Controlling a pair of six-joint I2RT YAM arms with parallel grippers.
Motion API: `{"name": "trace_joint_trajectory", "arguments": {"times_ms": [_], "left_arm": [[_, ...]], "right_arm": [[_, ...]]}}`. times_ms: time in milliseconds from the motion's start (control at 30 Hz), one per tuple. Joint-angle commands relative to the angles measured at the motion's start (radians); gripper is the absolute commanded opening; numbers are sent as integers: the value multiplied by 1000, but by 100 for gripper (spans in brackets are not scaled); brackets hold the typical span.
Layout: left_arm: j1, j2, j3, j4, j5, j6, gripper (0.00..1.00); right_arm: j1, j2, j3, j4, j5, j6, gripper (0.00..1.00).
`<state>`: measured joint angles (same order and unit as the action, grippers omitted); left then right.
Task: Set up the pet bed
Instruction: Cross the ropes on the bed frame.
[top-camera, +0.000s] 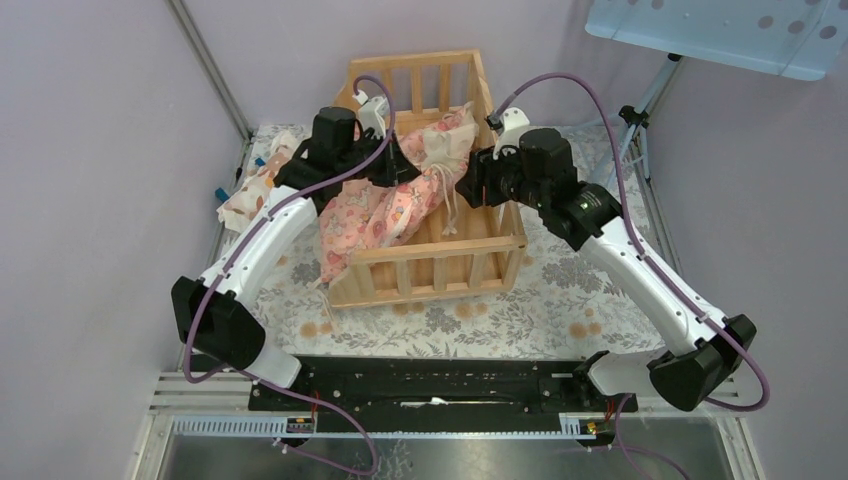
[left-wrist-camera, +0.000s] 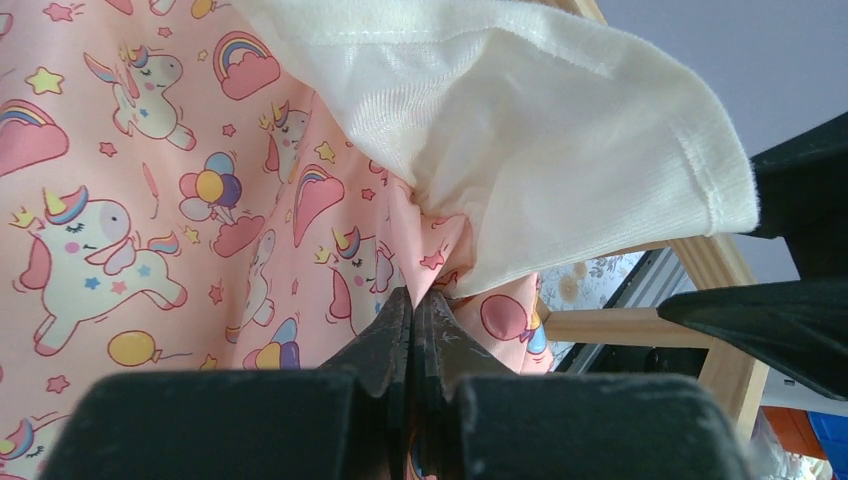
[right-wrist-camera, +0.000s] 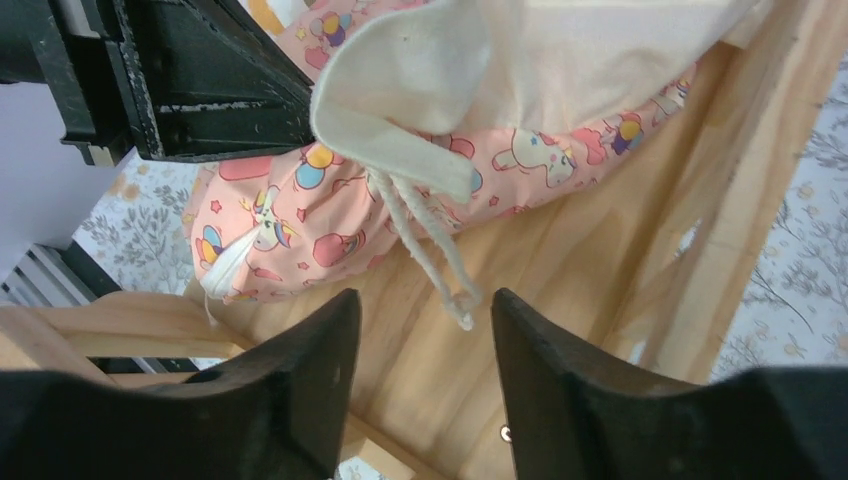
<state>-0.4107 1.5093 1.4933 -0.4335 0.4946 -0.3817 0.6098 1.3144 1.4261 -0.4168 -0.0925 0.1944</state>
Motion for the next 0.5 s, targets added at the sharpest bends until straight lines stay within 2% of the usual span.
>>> {"name": "trace_joint_trajectory", "arguments": {"times_ms": [0,133,233,300,400,467], "left_arm": [[31,-52,-1,89,62,5,0],[44,-57,-2,88,72,2,0],[51,-59,-3,92,80,0,0],[55,-60,-5,96,87,-3,0],[64,-61,-6,96,91,-3,0],[71,-63,-9,98,98,-6,0]], "right_arm": [[7,11,-22,154,-53,-88,64],[7,31,-62,212,-80,-118,74],[7,66,-62,224,-132,-125,77],[6,89,-63,240,-157,-123,76],[6,123,-55,251,-164,-120,67],[7,141,-52,263,-167,-122,67]]}}
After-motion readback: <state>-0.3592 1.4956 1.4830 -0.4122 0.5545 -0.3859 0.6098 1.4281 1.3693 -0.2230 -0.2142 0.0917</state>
